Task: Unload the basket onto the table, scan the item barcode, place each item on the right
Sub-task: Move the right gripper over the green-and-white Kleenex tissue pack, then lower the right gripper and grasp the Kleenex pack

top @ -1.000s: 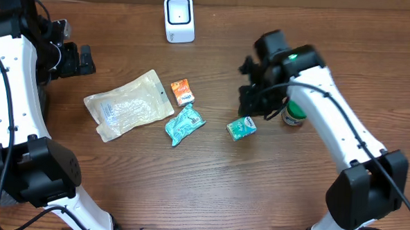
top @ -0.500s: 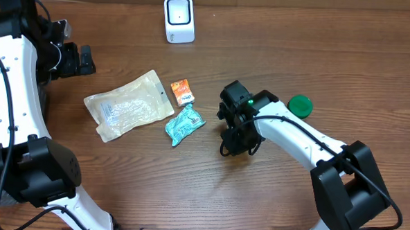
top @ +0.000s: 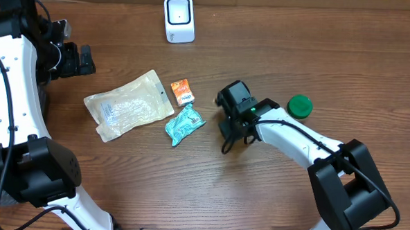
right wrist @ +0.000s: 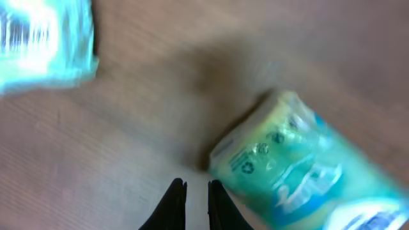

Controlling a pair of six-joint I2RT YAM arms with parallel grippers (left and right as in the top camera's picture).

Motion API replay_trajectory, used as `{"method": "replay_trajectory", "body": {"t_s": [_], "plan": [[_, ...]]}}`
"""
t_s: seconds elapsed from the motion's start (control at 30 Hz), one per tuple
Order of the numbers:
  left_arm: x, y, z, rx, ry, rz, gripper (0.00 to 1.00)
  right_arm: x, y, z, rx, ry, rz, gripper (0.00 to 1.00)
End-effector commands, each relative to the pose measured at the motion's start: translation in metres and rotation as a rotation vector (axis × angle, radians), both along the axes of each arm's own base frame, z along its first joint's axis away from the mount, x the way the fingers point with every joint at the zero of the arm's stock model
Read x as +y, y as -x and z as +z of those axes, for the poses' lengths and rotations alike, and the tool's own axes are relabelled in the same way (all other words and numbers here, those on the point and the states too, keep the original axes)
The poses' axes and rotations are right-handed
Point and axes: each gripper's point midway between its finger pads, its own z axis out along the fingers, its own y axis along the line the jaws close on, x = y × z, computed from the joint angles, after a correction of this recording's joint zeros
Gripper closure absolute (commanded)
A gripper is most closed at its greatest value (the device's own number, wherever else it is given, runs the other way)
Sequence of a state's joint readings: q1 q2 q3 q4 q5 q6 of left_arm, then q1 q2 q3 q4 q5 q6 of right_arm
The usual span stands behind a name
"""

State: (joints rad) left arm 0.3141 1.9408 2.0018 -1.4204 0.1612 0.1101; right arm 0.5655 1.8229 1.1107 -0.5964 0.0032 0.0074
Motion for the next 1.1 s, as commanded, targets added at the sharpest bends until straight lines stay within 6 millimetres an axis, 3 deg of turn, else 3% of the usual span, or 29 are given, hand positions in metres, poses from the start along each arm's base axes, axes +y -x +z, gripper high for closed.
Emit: {"method": "replay_trajectory", "body": {"t_s": [0.0,0.13,0.23,0.27,0.33,0.47,0.5,0.73,0.83,1.07], "plan": [[-0.004,-0.003,0.011,-0.034,0.002,-0.005,0.0,-0.024,-0.041,0.014,-0.122,-0.012,-0.189,0.9],[-0.004,-0.003,0.011,-0.034,0.003,-0.004,0.0,-0.036,-0.07,0.027,-0.157,-0.123,-0.297,0.9],[-0.004,-0.003,0.011,-0.034,0.002,-0.005,0.0,-0.03,-0.075,0.044,-0.126,-0.186,-0.288,0.9],[-0.004,-0.003,0.011,-0.034,0.002,-0.005,0.0,-0.026,-0.076,0.055,-0.111,-0.212,-0.28,0.83],[-0.004,-0.003,0.011,-0.035,0.002,-0.005,0.01,-0.022,-0.078,0.08,-0.079,-0.249,-0.291,0.59],[-0.004,-0.003,0.011,-0.035,0.002,-0.005,0.0,-0.036,-0.074,0.1,-0.004,-0.238,-0.391,0.47],[-0.004,-0.003,0.011,-0.035,0.002,-0.005,0.0,-0.041,-0.071,0.099,0.019,-0.232,-0.418,0.47],[-0.004,-0.003,0.011,-0.034,0.002,-0.005,0.0,-0.069,-0.034,0.055,0.174,-0.142,-0.526,0.84],[-0.004,-0.003,0.011,-0.035,0.002,-0.005,0.0,-0.096,-0.032,0.041,0.127,-0.019,-0.613,0.9],[-0.004,-0.003,0.011,-0.034,0.002,-0.005,0.01,-0.123,-0.032,0.027,0.057,0.102,-0.652,0.91]]}}
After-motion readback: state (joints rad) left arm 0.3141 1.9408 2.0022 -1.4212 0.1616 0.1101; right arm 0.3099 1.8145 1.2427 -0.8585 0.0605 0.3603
